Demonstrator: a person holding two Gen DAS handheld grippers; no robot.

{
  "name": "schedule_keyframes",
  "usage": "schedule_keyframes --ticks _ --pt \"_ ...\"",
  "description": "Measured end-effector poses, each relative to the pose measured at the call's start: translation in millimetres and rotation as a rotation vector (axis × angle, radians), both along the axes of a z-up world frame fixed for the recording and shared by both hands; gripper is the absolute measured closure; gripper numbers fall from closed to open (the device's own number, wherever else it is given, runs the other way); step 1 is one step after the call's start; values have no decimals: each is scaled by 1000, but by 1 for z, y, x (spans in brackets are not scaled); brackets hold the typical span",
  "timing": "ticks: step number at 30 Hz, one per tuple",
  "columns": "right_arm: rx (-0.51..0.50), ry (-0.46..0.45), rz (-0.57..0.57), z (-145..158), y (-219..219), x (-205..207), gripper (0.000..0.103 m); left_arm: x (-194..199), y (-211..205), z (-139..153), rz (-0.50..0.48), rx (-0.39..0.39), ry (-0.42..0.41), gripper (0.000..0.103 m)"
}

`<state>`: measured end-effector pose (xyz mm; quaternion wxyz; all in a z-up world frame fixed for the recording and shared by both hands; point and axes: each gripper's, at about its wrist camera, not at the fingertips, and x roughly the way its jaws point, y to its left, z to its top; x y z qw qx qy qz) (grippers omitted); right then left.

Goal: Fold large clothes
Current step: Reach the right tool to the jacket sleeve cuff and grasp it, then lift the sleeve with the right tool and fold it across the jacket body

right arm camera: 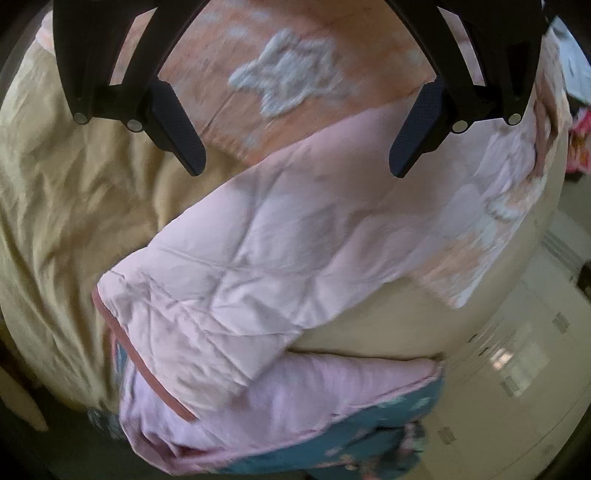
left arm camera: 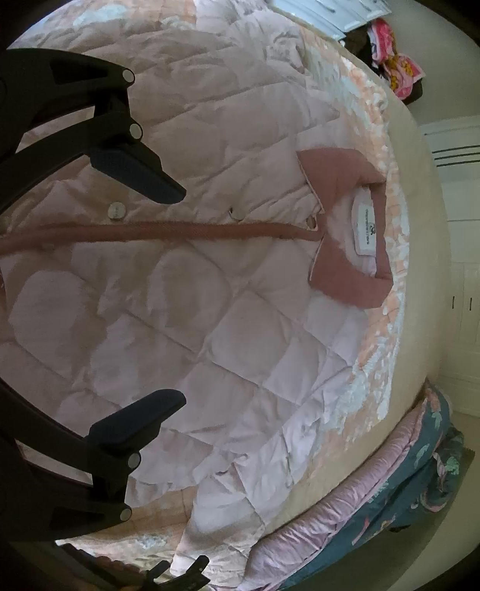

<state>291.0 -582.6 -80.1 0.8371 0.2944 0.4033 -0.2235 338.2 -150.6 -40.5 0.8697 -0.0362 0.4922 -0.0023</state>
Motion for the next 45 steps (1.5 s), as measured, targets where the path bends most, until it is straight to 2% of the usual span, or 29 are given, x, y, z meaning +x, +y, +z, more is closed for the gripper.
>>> schedule_keyframes --ticks 6,9,14,17,19,20,22,27,36,45 --pt "124 -5 -156 -24 -48 8 4 10 5 -6 18 3 9 9" --pt "133 -27 -196 -30 -63 11 4 15 9 -6 27 8 6 9" --pt "196 -119 -265 -36 -87 8 5 21 17 1 40 17 0 9" --pt "235 -147 -323 -39 -99 -1 30 23 23 9 40 24 -2 9" --pt "263 -173 -333 -38 -103 -7 58 22 26 15 36 33 -14 9" --pt "275 -197 -320 -35 -103 -10 64 22 27 18 38 35 -18 9" --pt "234 -236 -269 -18 -97 -11 76 23 33 25 41 35 -27 9" --pt "119 -339 -110 48 -68 -5 85 22 46 45 47 38 -49 9" --pt "-25 -489 139 163 8 10 87 10 71 84 45 9 -84 9" --pt "-115 -549 320 230 87 23 87 2 100 120 50 -27 -133 9"
